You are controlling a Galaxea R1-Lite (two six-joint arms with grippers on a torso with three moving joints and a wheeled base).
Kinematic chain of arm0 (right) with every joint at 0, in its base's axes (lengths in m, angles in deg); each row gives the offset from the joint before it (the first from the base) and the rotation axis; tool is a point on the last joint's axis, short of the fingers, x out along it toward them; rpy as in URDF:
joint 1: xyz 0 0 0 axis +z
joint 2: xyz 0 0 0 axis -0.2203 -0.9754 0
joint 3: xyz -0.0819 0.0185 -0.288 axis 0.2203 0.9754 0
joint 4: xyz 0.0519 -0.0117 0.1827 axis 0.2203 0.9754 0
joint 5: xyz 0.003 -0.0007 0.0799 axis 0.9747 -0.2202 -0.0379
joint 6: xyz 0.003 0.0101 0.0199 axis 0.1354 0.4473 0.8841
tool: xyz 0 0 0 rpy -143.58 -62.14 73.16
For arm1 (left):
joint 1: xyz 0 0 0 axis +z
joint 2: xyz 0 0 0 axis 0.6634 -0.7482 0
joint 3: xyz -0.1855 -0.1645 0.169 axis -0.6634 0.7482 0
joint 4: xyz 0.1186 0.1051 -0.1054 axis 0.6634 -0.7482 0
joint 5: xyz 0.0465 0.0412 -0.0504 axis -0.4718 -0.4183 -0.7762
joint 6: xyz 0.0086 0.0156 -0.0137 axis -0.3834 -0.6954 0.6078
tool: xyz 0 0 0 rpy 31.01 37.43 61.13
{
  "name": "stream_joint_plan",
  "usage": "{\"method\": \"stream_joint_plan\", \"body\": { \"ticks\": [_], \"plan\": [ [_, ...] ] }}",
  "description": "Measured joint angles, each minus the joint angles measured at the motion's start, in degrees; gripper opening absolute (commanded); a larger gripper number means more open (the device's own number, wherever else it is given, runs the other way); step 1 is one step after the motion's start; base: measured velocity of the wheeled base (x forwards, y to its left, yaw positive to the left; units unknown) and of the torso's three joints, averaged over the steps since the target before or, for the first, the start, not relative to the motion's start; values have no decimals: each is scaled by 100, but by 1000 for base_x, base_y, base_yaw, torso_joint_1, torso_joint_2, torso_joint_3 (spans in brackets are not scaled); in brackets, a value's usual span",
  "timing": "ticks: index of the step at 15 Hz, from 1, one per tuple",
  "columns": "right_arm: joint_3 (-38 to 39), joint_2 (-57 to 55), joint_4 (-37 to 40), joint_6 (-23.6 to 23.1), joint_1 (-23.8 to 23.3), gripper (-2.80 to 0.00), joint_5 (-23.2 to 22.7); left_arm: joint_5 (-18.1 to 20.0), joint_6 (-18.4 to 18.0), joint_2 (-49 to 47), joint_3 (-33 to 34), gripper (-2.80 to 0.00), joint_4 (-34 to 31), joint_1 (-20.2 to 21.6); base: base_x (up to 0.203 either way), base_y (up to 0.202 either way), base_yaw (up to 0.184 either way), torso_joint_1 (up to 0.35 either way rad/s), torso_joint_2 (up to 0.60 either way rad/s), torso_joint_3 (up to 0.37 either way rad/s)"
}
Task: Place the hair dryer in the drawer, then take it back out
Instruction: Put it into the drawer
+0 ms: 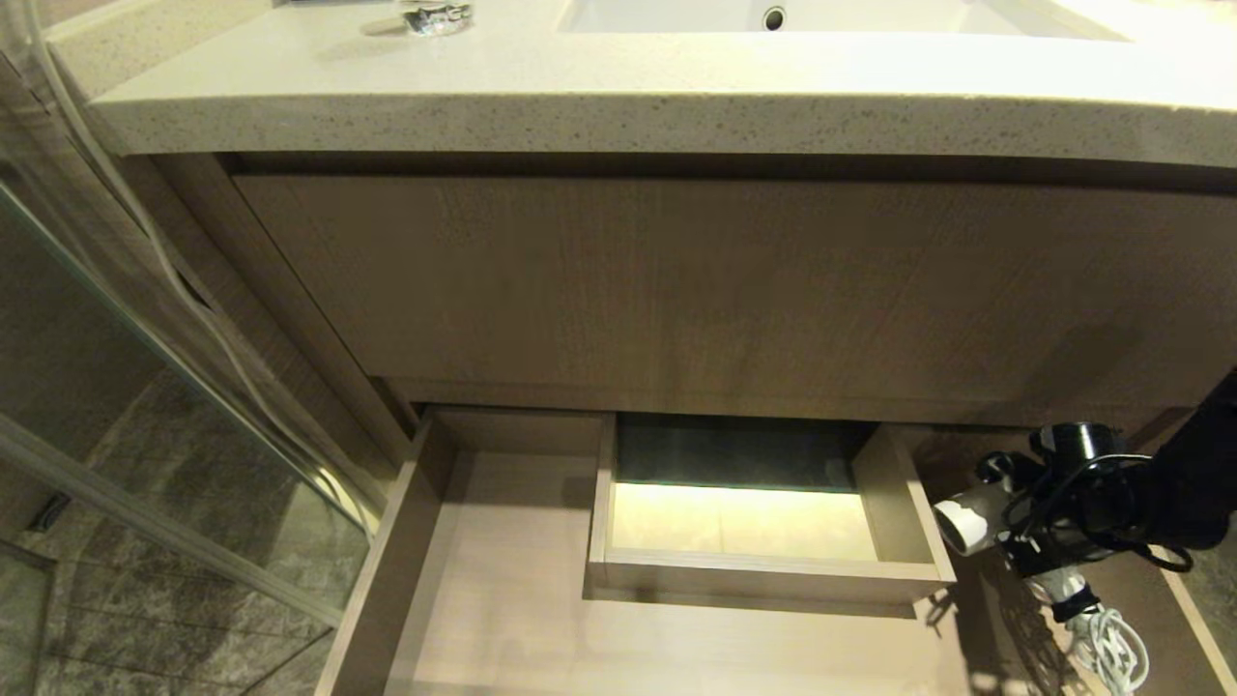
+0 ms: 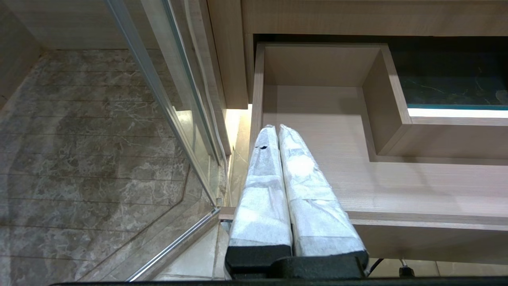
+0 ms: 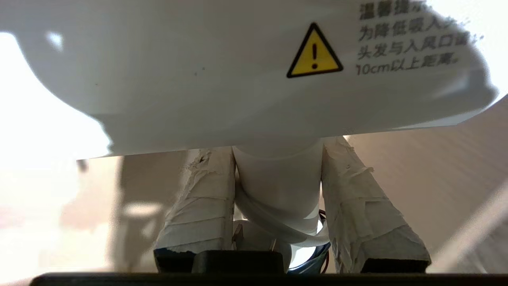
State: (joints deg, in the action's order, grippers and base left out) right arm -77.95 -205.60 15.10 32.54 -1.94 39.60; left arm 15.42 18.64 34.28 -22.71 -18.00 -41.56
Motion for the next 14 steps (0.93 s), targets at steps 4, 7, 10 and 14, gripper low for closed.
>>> {"method": "stream_joint_plan", "body": {
  "ticks": [4, 7, 10, 14],
  "plan": [
    [-414, -541, -157, -13, 0, -280, 1, 2, 0, 0, 0, -280, 0, 0, 0, 0, 0, 0, 0, 0],
    [-592, -778, -209, -13, 0, 0, 119, 0, 2, 0, 0, -280, 0, 0, 0, 0, 0, 0, 0, 0],
    [-651, -846, -254, -28, 4, 0, 233, 0, 1, 0, 0, -280, -1, 0, 0, 0, 0, 0, 0, 0],
    [-643, -733, -237, -22, 9, -256, 239, 0, 2, 0, 0, -280, 0, 0, 0, 0, 0, 0, 0, 0]
  ]
}}
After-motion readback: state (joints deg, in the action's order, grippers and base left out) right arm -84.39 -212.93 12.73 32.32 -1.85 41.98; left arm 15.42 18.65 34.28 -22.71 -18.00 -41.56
